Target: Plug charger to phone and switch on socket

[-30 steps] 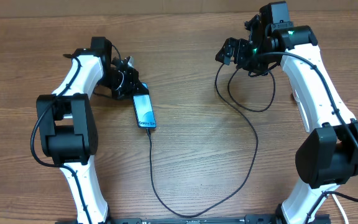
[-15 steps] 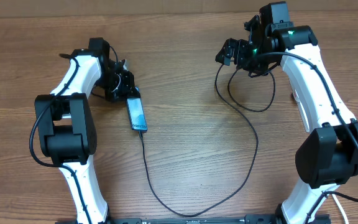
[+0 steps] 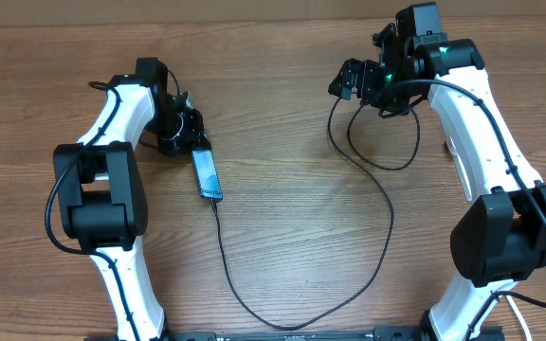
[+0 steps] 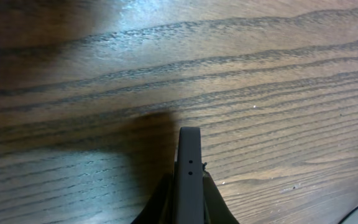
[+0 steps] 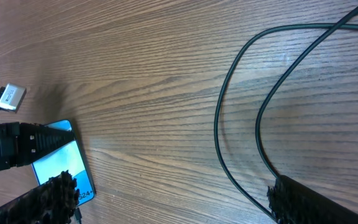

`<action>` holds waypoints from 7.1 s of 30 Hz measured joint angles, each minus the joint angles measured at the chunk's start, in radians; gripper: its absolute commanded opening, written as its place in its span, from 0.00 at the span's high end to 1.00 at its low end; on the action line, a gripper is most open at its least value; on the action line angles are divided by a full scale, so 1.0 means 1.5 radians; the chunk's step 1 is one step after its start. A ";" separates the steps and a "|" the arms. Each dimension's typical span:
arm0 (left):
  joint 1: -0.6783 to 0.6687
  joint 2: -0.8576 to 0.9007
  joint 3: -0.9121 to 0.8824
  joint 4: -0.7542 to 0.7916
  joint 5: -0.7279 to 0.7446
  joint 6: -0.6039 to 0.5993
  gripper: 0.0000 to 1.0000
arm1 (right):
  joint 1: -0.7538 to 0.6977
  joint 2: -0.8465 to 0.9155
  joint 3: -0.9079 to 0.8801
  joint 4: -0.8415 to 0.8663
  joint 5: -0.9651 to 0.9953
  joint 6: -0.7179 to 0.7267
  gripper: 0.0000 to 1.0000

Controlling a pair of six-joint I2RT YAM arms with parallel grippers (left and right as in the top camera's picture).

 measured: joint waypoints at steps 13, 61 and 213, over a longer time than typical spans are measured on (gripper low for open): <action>-0.007 0.026 0.000 -0.005 0.037 -0.016 0.96 | 0.000 0.000 0.000 0.002 0.000 0.000 0.01; -0.011 0.023 0.019 -0.046 0.037 -0.018 0.31 | 0.000 0.000 0.000 0.008 -0.008 0.000 0.00; -0.116 -0.296 0.055 -0.021 -0.060 0.076 0.00 | -0.447 0.150 -0.052 -0.096 0.225 -0.074 0.00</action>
